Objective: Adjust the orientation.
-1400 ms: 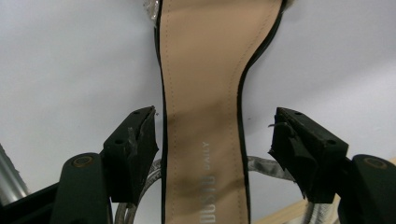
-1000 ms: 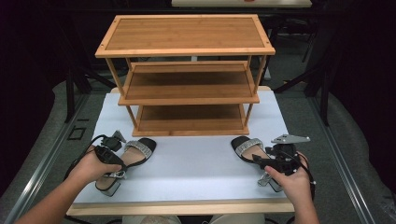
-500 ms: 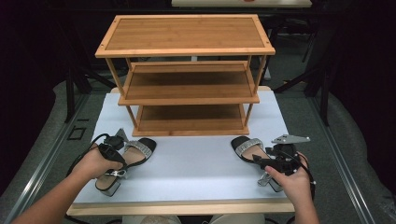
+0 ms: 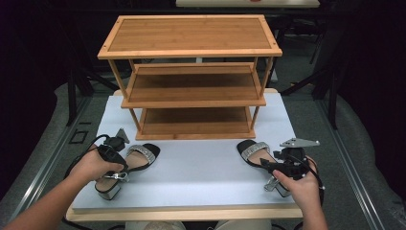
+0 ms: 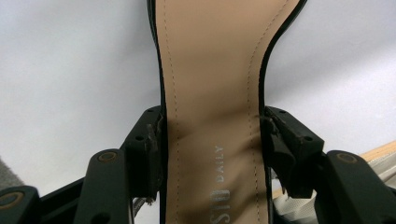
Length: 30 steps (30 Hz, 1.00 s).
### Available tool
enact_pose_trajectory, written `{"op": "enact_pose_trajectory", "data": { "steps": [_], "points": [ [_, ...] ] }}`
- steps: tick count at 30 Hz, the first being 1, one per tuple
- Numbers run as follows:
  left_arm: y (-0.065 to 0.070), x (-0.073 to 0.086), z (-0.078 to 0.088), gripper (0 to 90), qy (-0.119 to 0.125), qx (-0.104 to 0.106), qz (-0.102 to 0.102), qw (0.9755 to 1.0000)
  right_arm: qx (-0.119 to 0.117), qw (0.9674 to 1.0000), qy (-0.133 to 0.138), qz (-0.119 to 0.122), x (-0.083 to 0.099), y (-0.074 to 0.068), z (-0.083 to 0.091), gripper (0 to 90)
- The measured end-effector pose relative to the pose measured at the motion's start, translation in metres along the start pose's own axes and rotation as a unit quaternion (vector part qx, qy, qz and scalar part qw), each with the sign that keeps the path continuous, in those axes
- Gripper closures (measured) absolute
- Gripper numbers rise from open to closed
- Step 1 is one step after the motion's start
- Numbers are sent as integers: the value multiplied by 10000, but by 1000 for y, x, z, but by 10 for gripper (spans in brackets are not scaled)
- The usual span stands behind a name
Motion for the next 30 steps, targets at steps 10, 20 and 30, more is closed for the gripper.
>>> {"op": "enact_pose_trajectory", "data": {
  "steps": [10,20,30],
  "points": [
    [5,1,25,429,231,56,-61,9997,52,10000,25,-17,0,1,1,387],
    [25,-27,23,429,506,96,-96,9986,13,10000,59,-77,0,1,2,387],
    [63,-72,10,429,821,85,18,9966,28,9999,107,-112,1,5,4,389]
  ]
}}
Point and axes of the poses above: each handheld gripper's, and its own axes: z roughly backward along the jaws, x roughly out of its underside, y roughly to its right, the point moved 2 cm from there along -z, roughly forward along the jaws, and after that the axes turned 5 degrees about z, right-handed, at the moved point
